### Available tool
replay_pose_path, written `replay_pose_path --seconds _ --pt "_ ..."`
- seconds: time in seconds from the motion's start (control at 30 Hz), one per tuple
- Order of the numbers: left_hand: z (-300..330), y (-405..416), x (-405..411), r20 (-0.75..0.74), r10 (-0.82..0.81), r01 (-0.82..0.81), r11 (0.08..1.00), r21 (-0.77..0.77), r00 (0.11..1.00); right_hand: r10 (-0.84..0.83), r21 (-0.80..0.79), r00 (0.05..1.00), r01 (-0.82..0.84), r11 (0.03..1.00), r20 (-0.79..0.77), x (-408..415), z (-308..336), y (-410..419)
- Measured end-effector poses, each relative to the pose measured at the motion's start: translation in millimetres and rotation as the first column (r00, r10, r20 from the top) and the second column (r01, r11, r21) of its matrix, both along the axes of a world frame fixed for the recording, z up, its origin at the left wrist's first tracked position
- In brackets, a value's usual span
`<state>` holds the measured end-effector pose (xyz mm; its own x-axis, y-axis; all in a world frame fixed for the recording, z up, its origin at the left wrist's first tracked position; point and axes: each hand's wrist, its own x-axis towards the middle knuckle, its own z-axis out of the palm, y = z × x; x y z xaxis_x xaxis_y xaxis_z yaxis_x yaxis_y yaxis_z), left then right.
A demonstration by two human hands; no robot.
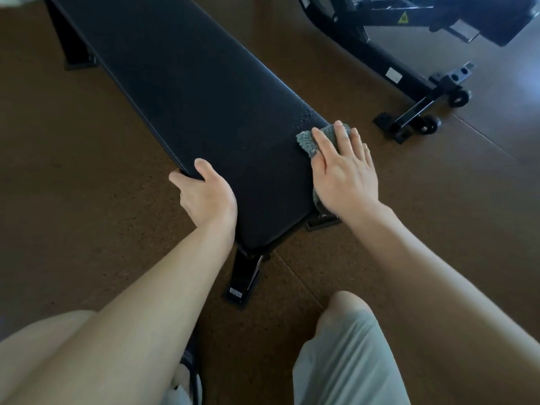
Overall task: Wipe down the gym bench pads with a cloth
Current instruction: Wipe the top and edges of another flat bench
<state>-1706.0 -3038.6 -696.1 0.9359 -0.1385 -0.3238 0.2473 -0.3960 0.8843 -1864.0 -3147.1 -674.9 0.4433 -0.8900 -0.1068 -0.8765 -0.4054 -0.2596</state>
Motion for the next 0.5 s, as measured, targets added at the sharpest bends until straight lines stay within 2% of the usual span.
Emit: replay_pose_path --seconds 0.13,0.27,0.33,0.4,0.5 --pt "-1 0 -1 -0.002 0.005 -0.005 1.000 0.025 1.000 -0.030 -0.083 0.993 0.039 0.996 0.116 12 -8 60" --pt "1 -1 -1 0.012 0.011 -0.011 0.999 0.046 1.000 0.145 -0.100 0.982 -0.133 0.986 0.125 8 -15 131" --pt "2 0 -2 0.012 0.002 -0.002 0.999 0.054 1.000 0.207 -0.131 0.971 -0.191 0.973 0.120 -1 -15 115" --pt "2 1 -3 0.010 -0.012 0.011 0.999 0.049 1.000 0.174 -0.193 0.979 -0.152 0.969 0.106 -8 -15 74" --pt "1 1 -2 0.005 -0.017 0.017 0.999 0.040 1.000 0.009 -0.063 0.997 -0.004 0.998 0.077 -6 -7 9"
